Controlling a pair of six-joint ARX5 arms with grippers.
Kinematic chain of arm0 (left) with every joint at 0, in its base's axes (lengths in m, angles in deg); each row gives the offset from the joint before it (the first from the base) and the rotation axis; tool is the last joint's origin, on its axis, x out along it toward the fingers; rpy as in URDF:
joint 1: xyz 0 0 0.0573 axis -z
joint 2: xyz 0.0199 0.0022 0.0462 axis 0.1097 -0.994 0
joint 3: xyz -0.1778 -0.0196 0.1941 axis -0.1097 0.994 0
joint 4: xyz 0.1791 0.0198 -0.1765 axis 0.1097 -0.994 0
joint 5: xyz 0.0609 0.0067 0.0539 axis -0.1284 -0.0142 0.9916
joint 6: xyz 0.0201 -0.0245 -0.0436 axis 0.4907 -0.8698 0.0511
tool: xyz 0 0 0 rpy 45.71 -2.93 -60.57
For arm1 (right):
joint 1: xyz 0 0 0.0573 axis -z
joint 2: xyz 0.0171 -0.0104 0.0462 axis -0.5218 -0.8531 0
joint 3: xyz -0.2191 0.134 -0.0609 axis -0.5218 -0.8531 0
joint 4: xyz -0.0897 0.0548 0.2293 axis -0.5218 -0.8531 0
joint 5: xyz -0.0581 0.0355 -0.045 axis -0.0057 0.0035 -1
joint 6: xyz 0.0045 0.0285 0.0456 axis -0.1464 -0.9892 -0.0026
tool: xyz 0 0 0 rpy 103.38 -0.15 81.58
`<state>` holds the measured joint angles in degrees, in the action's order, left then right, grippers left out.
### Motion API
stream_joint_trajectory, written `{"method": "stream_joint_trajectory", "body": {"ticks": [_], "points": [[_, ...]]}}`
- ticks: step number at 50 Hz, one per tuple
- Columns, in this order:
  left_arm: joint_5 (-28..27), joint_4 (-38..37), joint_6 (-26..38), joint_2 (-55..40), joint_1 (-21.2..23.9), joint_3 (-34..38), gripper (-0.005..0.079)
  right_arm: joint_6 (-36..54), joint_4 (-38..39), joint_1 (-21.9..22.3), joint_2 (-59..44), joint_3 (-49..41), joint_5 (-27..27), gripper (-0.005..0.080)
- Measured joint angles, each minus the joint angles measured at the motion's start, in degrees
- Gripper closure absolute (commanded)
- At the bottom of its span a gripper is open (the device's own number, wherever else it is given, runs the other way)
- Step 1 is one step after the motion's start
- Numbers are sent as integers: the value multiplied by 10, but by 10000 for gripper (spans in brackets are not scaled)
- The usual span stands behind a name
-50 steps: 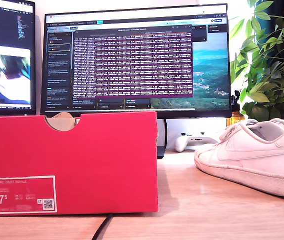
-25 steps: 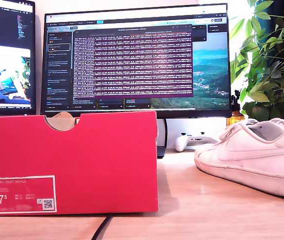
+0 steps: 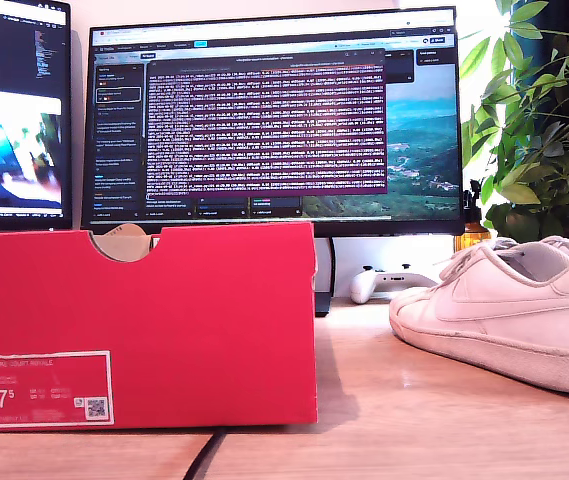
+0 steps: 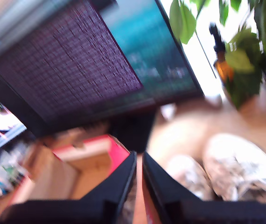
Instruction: Pack the white shoes by picking the first shoe and placing it inside the red shoebox, left side, then picking and rotating the second shoe and placing it in the shoebox
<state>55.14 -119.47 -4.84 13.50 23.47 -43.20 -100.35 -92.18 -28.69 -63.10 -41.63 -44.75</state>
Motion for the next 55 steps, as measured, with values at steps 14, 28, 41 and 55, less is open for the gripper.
{"method": "stream_joint_trajectory", "body": {"ticks": [14,28,41,55], "points": [[103,67,5,-99,83,-1,762,44,-117,-32,-76,61,0,762],[132,144,5,-189,94,-1,762,99,-228,-62,-143,87,-1,738],[132,205,5,-226,95,-2,762,150,-245,-101,-171,93,-2,488],[115,205,4,-226,96,-2,762,203,-282,-132,-235,95,-46,405]]}}
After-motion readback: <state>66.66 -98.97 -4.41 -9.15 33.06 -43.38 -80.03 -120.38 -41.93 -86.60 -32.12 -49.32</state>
